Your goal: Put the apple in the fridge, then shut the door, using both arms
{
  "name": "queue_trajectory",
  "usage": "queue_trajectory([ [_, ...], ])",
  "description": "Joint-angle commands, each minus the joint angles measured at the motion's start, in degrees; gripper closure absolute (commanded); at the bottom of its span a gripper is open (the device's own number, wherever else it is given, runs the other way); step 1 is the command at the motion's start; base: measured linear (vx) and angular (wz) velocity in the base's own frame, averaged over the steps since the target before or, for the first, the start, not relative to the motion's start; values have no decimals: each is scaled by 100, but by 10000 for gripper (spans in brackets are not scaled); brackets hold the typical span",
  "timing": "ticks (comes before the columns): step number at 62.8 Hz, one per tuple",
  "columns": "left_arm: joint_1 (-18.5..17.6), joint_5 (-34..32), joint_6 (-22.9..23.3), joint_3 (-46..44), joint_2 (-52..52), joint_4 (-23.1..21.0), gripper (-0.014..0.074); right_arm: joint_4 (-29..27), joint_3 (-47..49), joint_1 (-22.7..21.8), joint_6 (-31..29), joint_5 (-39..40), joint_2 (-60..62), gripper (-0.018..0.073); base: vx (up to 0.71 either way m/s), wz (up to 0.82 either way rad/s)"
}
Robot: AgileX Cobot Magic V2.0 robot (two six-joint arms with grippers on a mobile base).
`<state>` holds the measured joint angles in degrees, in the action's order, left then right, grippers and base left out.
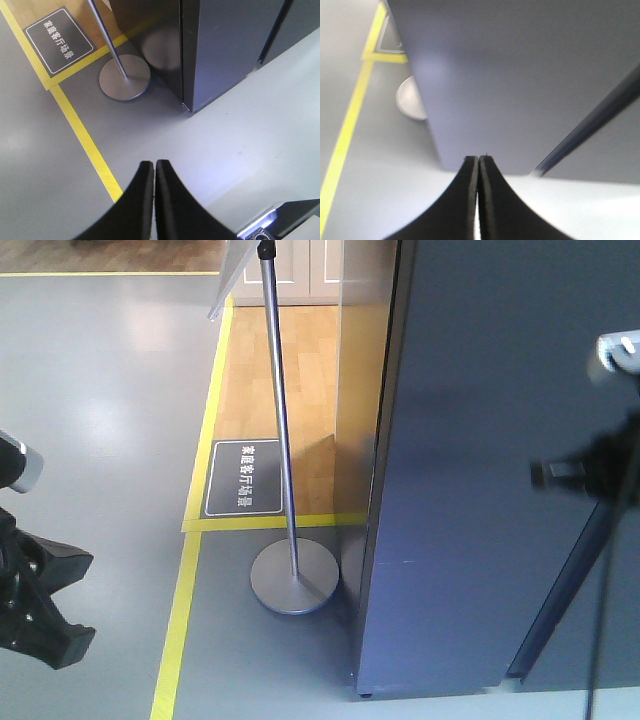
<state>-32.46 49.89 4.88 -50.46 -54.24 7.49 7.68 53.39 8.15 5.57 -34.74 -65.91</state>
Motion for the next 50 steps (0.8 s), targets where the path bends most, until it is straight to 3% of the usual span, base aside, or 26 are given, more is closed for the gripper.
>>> queue_trajectory([
  [1,-19,-309,59,-128,74,31,603,-236,-414,18,-133,27,742,563,0,0],
  [22,-19,-309,59,-128,74,31,603,-416,-1599,0,-273,-1391,3042,563,0,0],
  [50,-19,-309,59,-128,74,31,603,-604,-1847,0,-268,-2528,4818,563,0,0],
])
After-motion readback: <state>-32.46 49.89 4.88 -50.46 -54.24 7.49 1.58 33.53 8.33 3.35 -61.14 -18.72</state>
